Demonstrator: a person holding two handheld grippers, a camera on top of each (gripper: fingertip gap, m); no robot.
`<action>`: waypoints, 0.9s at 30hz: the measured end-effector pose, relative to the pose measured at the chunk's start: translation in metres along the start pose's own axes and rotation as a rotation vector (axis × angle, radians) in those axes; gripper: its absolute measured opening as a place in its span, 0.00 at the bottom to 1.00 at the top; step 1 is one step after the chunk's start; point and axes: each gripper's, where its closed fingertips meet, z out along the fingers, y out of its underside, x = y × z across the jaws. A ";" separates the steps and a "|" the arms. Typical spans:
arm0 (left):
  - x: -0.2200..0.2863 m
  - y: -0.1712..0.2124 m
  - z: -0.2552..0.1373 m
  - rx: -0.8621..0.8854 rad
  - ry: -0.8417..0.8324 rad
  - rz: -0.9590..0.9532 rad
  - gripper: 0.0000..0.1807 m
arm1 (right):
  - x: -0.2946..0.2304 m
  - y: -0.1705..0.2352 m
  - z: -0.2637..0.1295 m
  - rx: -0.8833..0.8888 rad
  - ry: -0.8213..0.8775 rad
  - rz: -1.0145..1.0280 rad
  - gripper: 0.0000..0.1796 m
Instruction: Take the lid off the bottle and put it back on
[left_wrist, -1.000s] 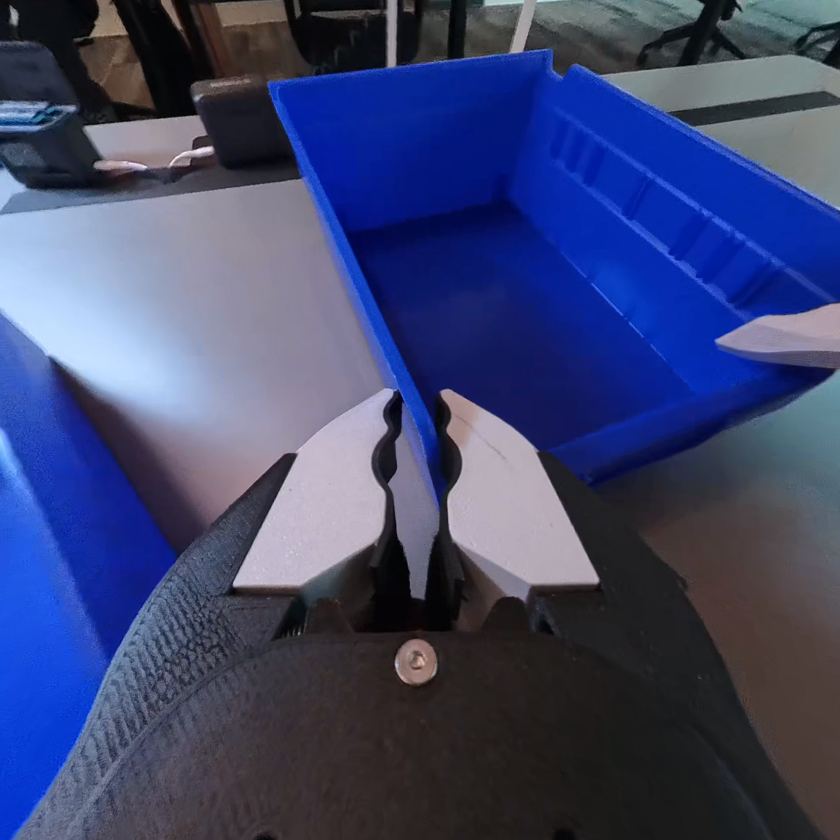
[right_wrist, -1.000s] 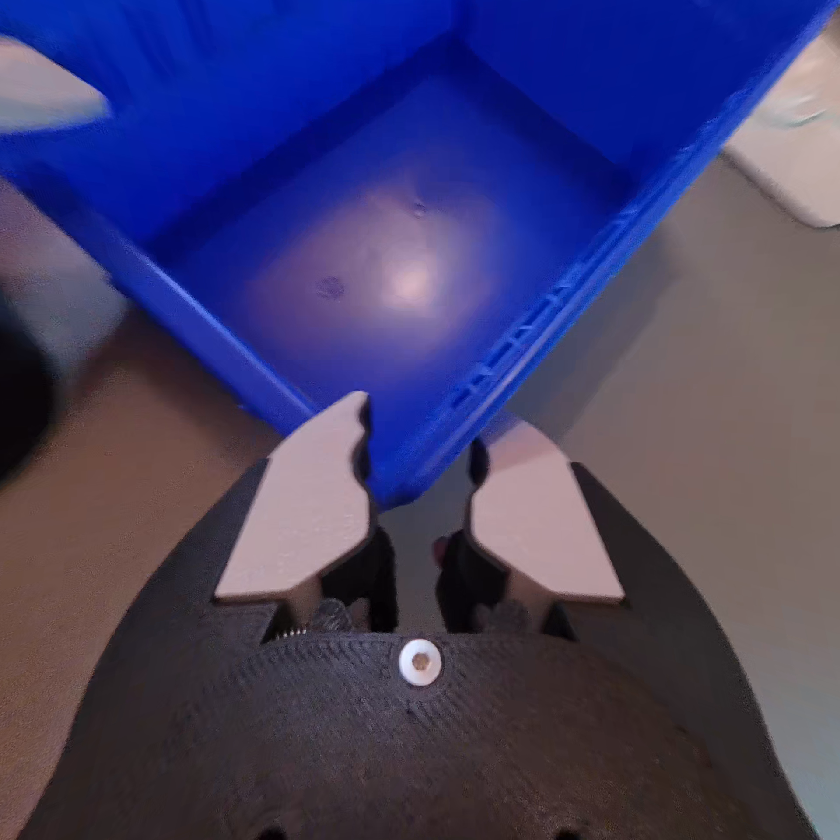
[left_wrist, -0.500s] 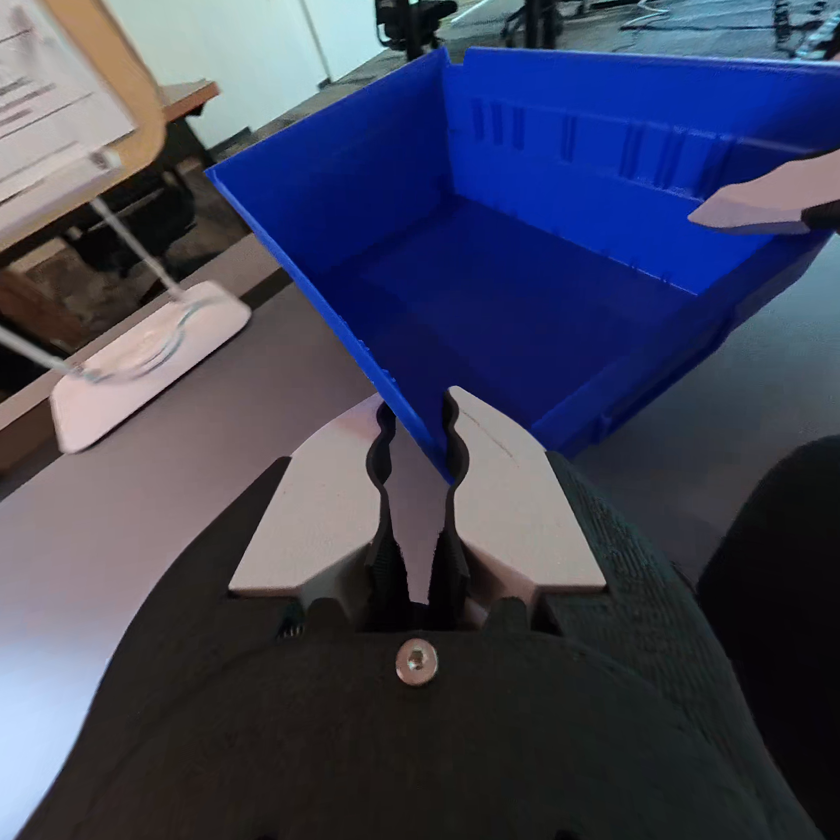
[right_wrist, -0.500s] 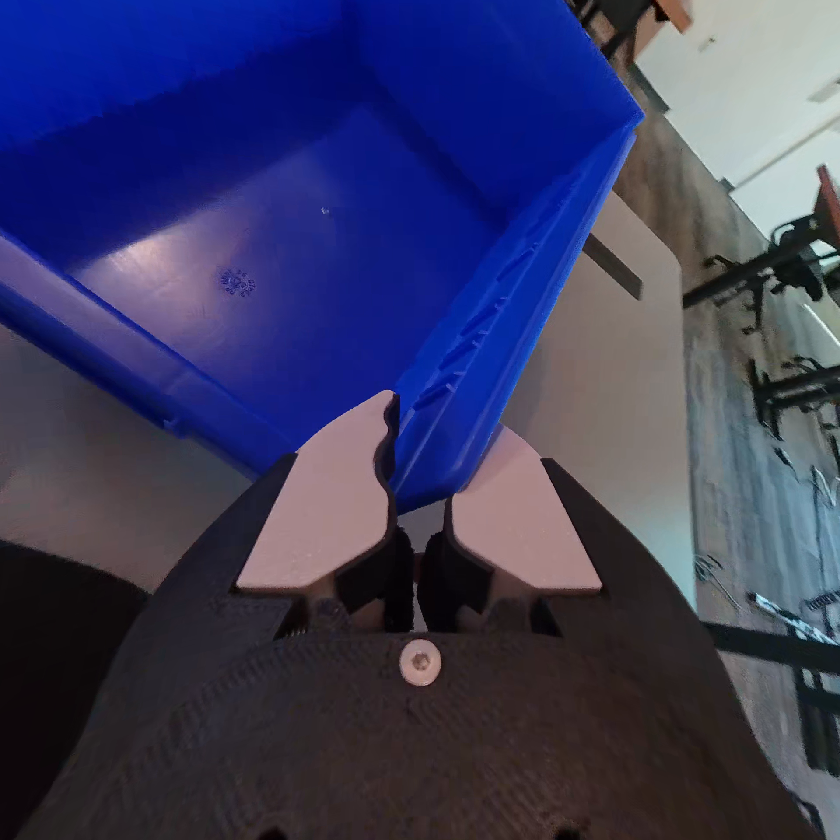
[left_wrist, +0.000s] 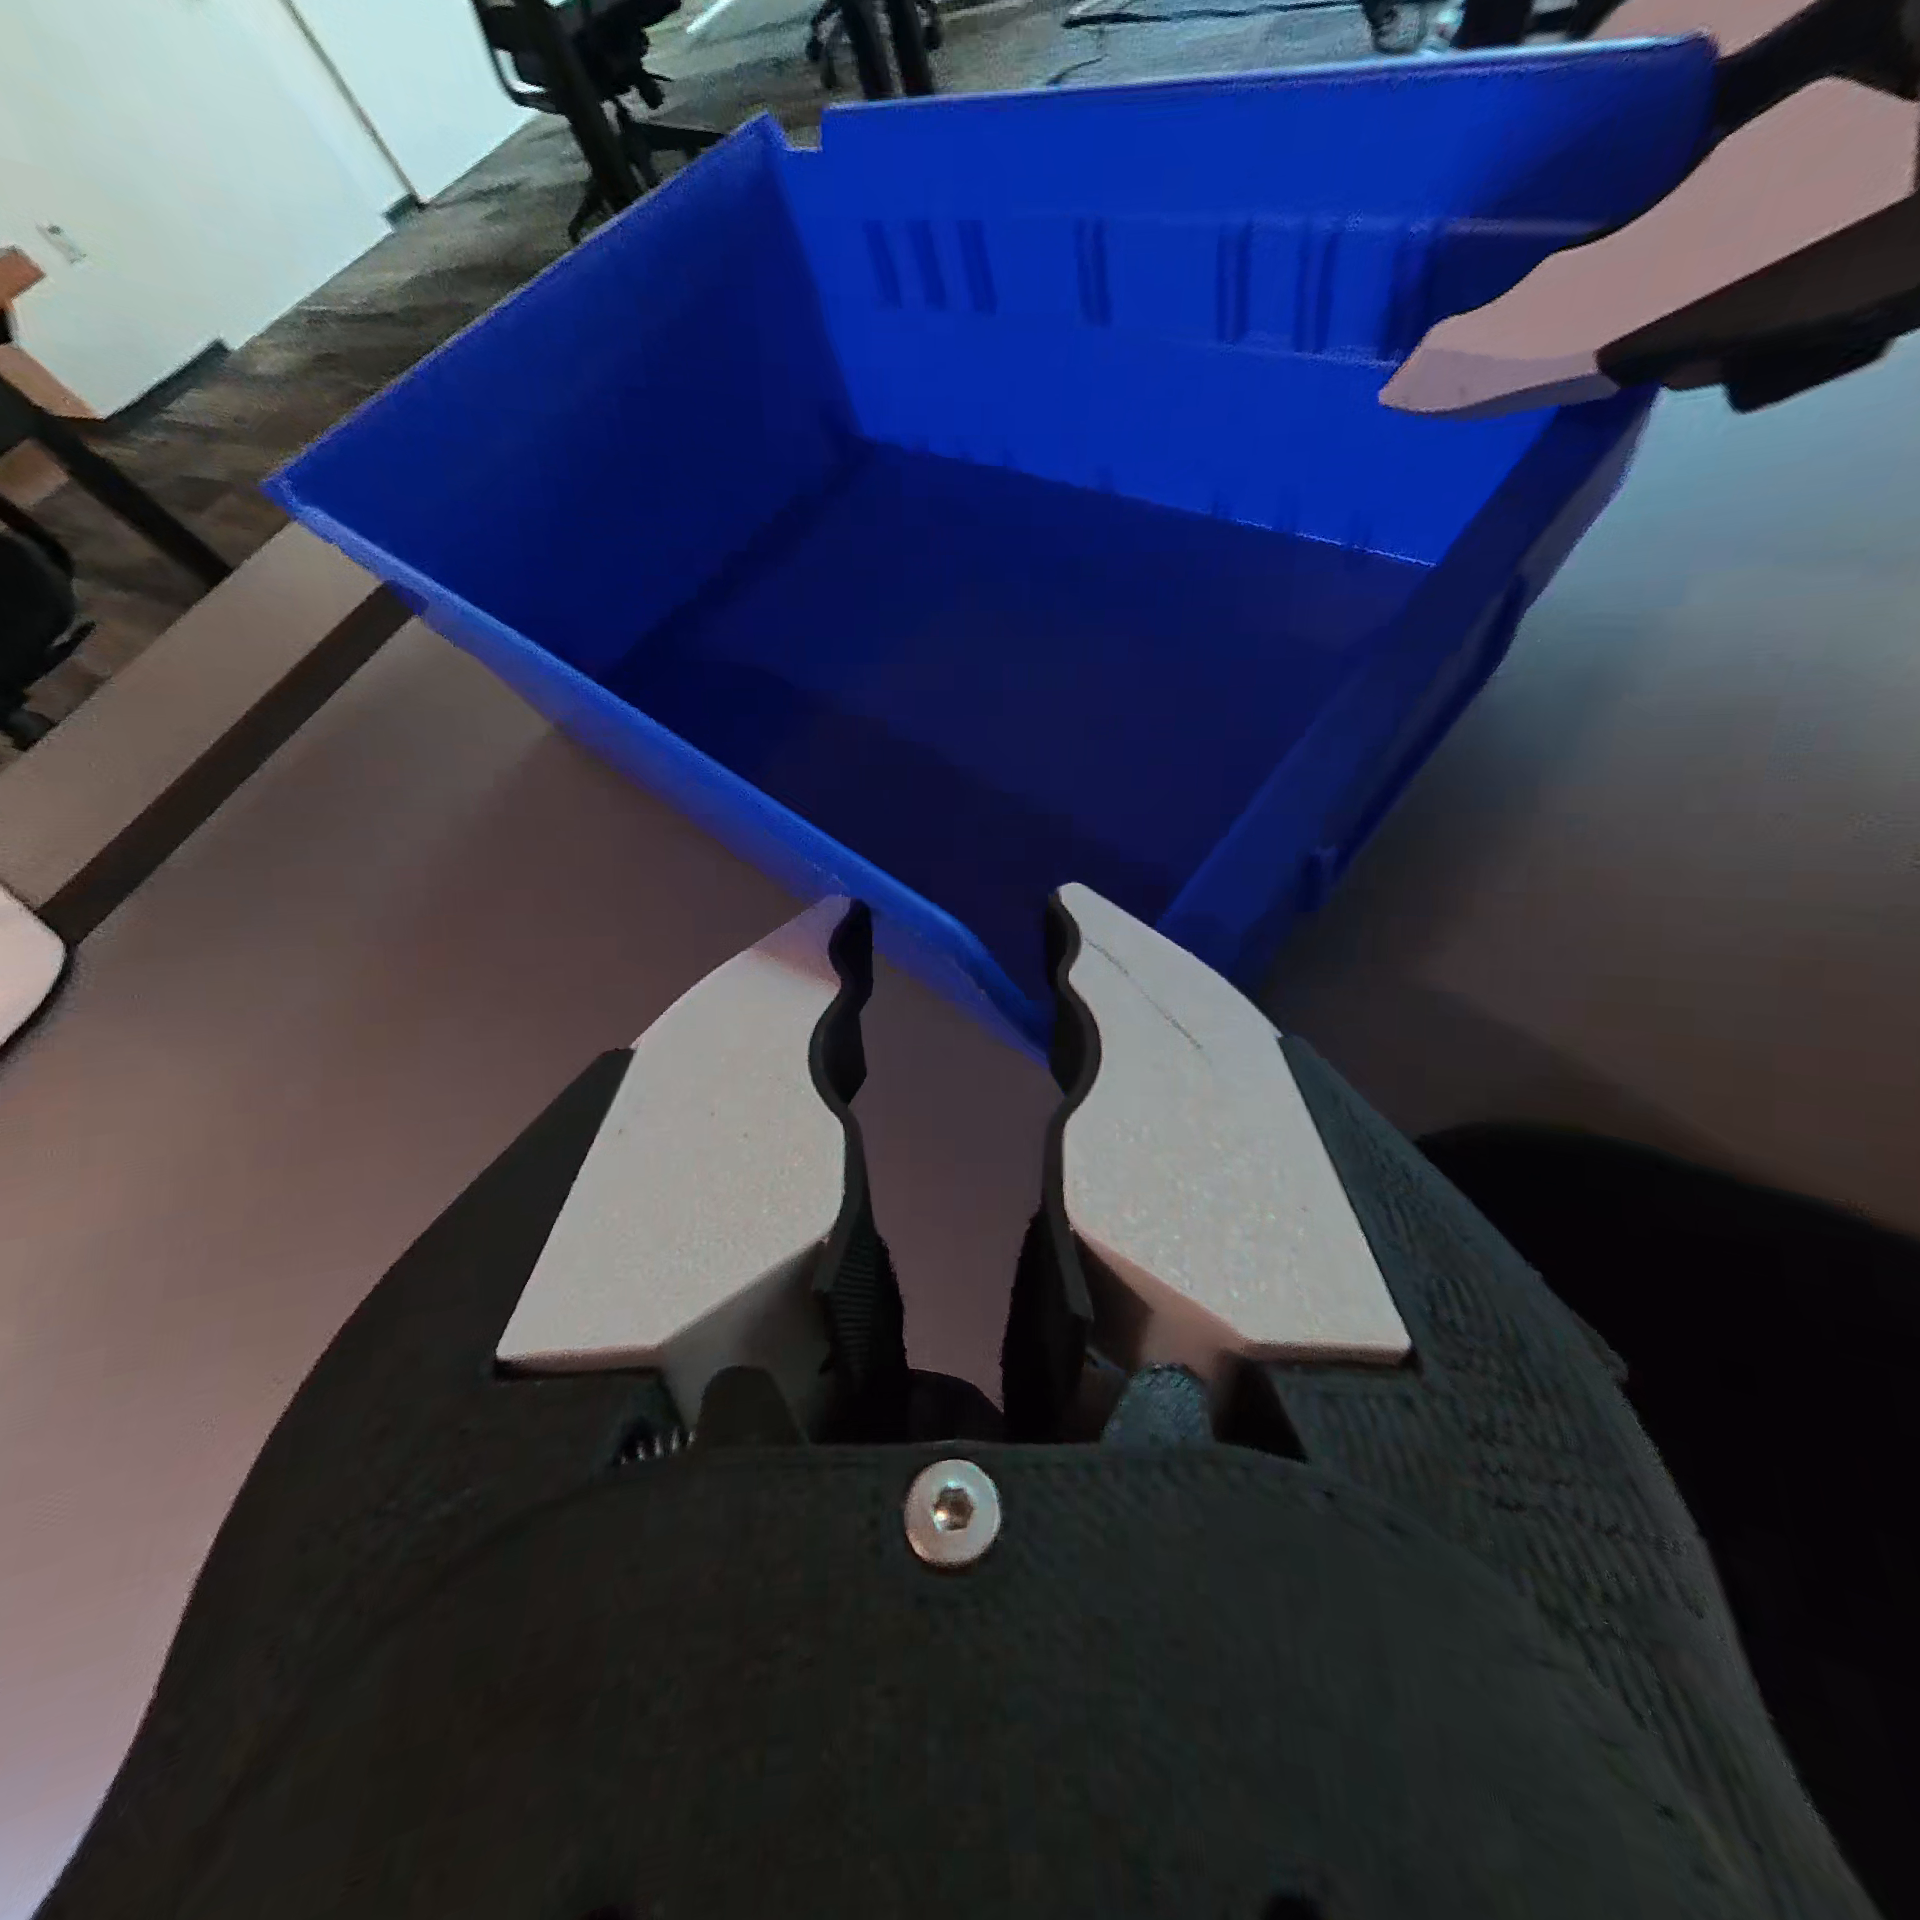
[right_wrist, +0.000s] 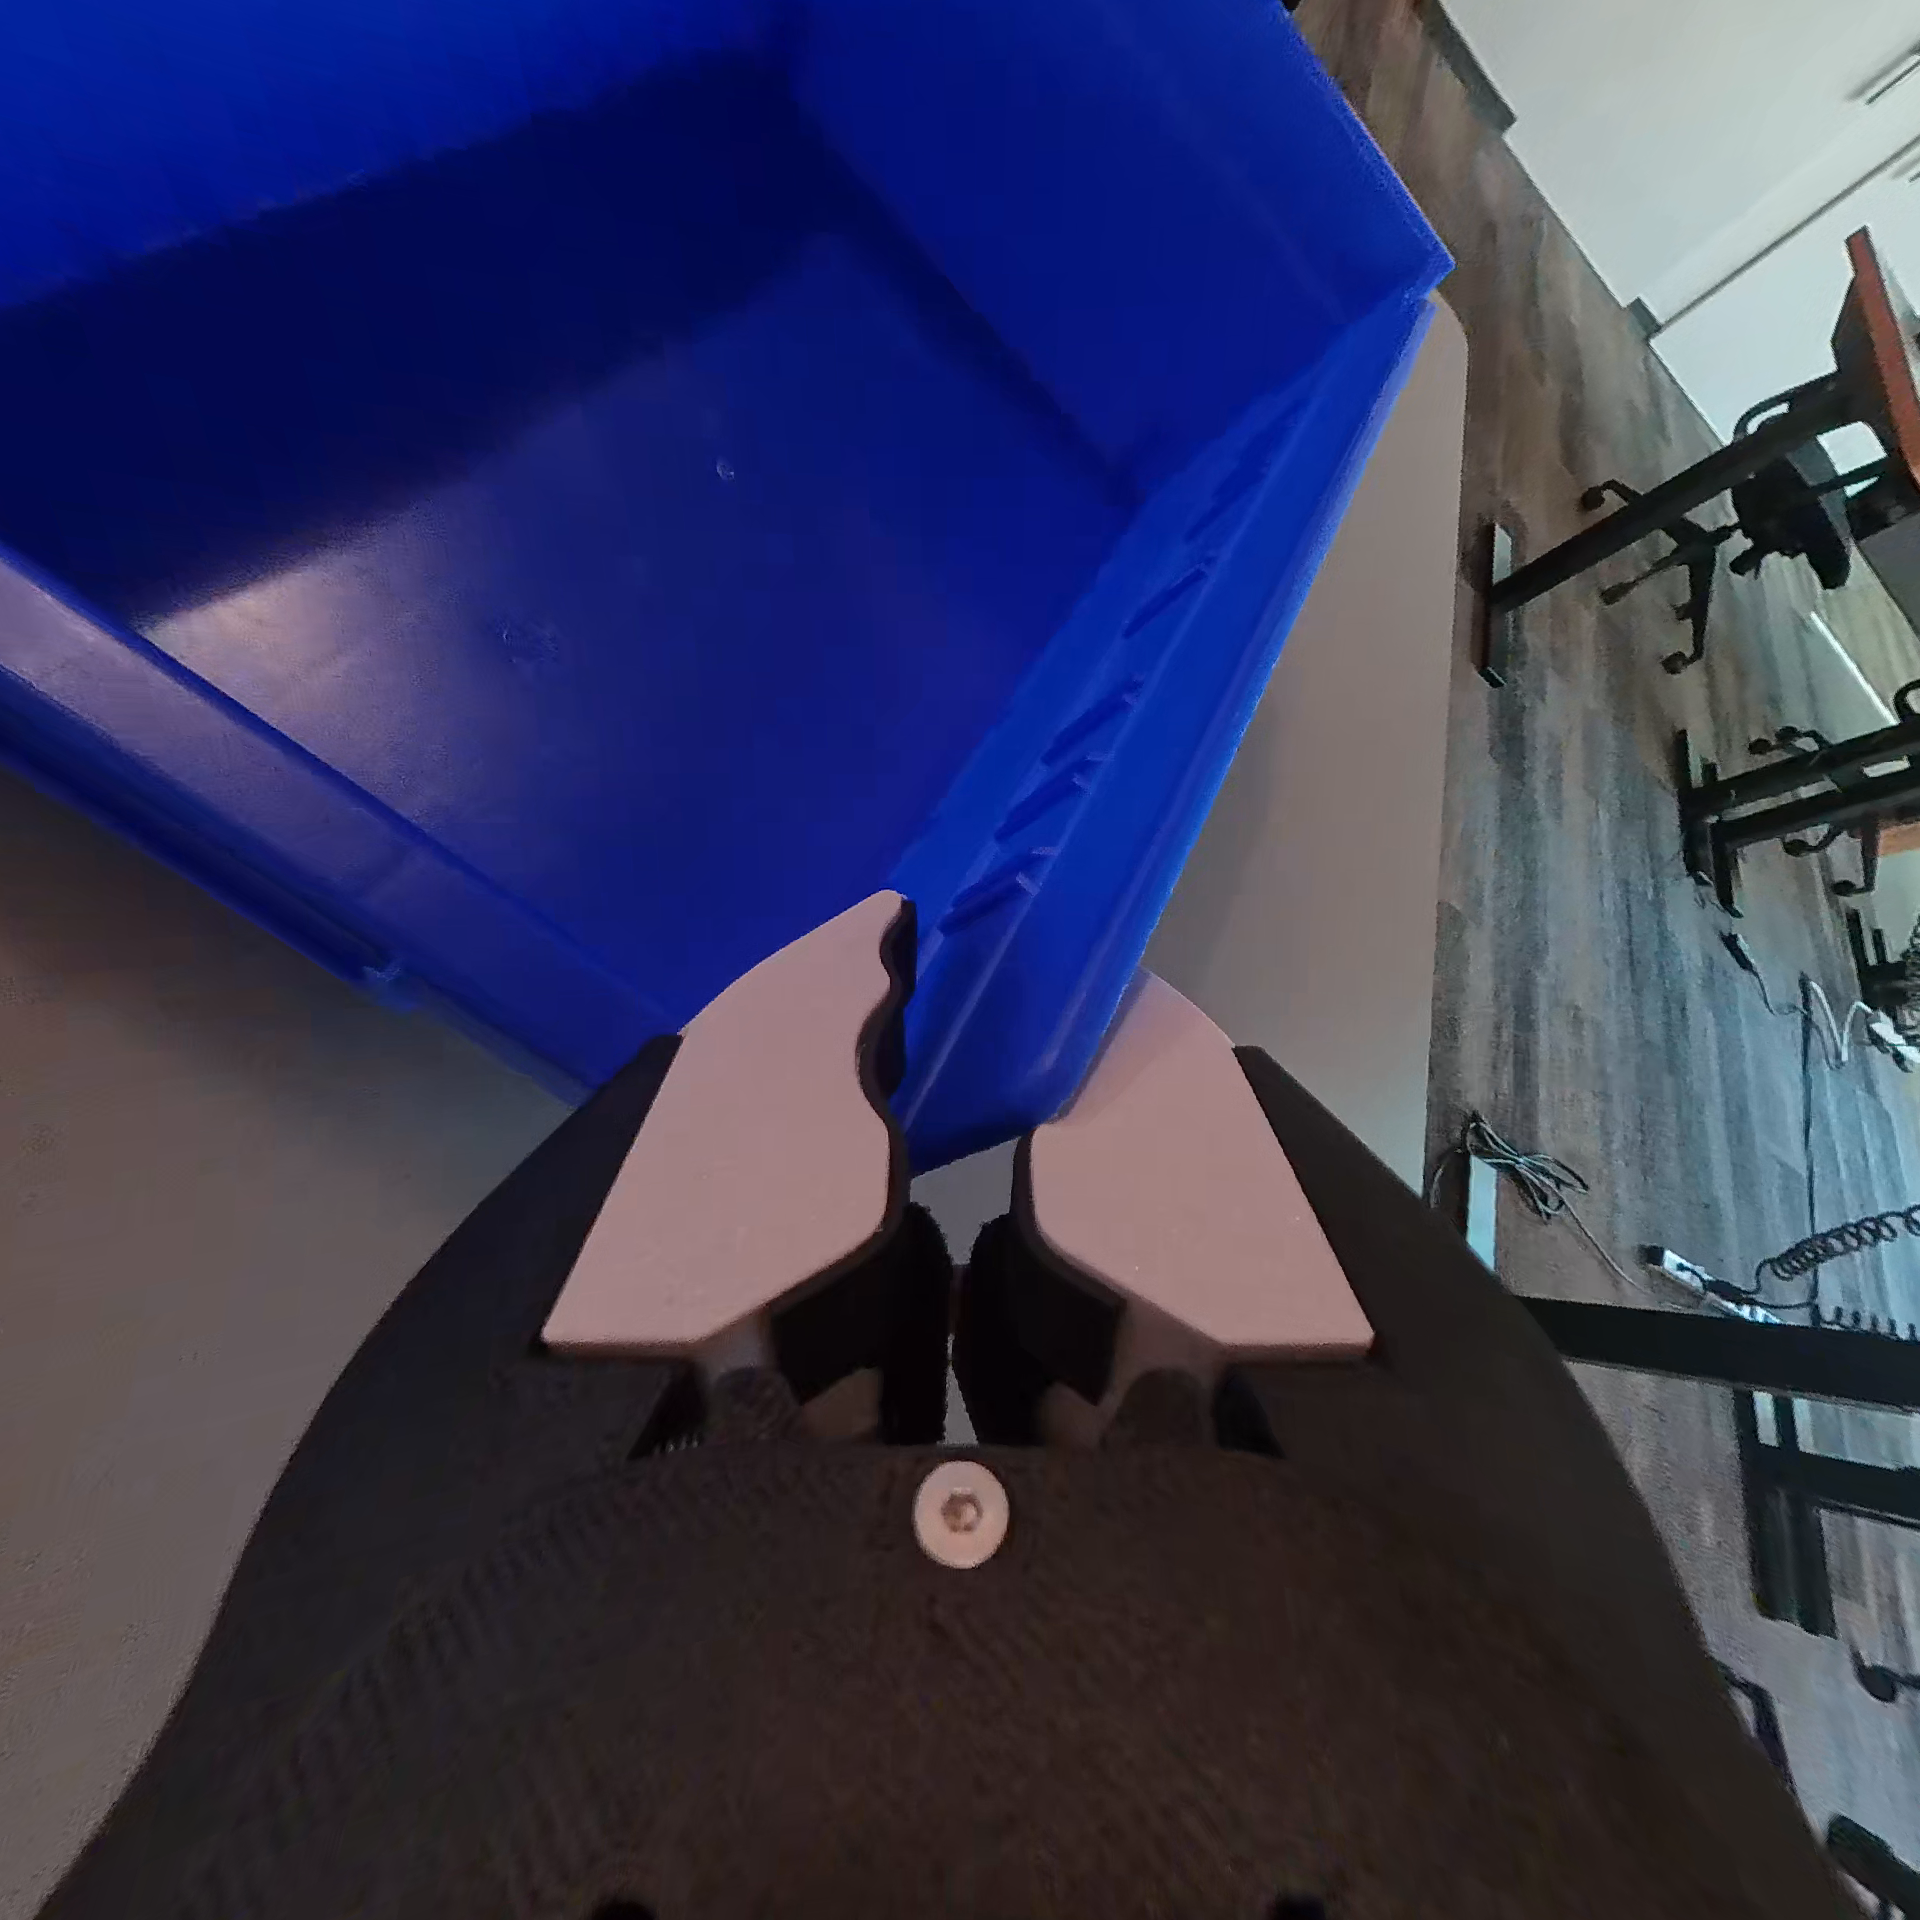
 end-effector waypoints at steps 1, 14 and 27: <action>0.004 -0.001 0.000 0.002 0.024 0.002 0.19 | 0.002 0.003 0.001 0.011 -0.001 0.005 0.09; -0.027 -0.009 -0.125 0.296 0.270 -0.166 0.54 | 0.024 -0.103 -0.087 0.594 -0.076 0.261 0.55; -0.262 0.173 -0.396 -0.125 -0.685 -0.454 0.52 | -0.231 -0.307 -0.107 0.953 -0.804 -0.036 0.62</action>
